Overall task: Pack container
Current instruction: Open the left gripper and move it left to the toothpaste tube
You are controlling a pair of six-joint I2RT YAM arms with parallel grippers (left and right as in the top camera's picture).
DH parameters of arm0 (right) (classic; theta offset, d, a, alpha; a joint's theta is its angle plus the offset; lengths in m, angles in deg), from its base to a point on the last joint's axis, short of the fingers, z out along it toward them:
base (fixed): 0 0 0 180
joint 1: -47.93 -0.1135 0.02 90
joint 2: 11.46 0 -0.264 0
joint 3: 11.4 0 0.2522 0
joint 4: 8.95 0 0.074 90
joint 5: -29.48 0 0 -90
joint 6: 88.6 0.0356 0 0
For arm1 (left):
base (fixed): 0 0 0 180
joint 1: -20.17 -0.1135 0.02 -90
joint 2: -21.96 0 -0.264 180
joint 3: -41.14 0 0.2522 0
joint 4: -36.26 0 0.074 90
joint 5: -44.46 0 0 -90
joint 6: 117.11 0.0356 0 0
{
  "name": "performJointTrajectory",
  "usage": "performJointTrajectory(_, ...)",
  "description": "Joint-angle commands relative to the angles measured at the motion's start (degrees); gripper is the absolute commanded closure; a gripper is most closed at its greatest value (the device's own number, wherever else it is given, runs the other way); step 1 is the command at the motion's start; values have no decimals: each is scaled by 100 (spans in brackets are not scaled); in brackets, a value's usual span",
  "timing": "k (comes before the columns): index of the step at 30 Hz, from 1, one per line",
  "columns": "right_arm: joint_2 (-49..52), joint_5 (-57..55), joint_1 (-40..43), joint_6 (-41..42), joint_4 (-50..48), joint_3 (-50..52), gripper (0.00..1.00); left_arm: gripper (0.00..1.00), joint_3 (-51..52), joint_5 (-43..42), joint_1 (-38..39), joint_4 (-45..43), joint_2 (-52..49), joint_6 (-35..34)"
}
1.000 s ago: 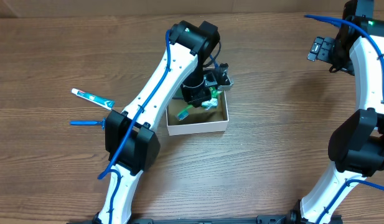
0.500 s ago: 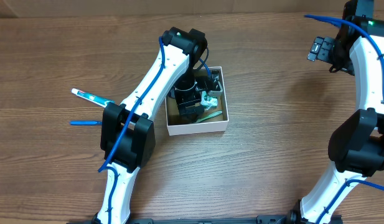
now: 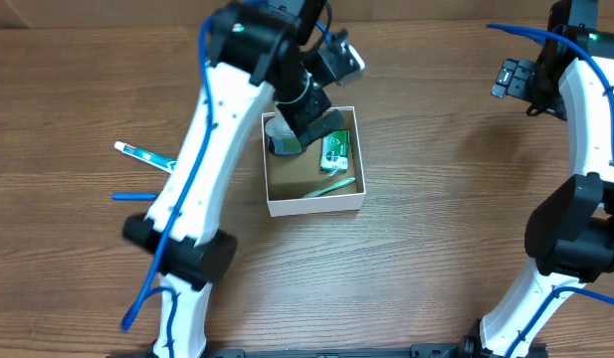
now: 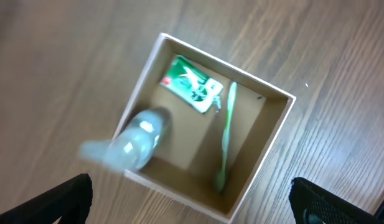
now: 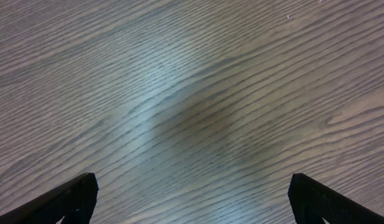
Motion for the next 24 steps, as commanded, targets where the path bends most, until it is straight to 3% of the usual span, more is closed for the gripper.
performJointTrajectory(1,13,-76,-31,-11,-9,13,0,0,-151,778,-184,7,739,-975)
performJointTrajectory(4,13,-76,-31,-11,-9,13,0,0,-151,1521,-573,-11,1060,-2039)
performJointTrajectory(6,13,-74,-31,-11,-9,13,0,0,-107,1886,-1049,31,1115,-3202)
performJointTrajectory(10,13,-76,-31,-11,-9,13,0,0,533,1700,-2033,31,1117,-5058)
performJointTrajectory(15,13,-76,-31,-11,-9,13,0,0,1895,1768,-3029,-66,1115,-6708)
performJointTrajectory(21,13,-76,-31,-11,-9,13,0,0,3578,1930,-3576,-999,1113,-7589)
performJointTrajectory(24,13,-76,-31,-11,-9,13,0,0,4301,1784,-3681,-1794,1093,-7628)
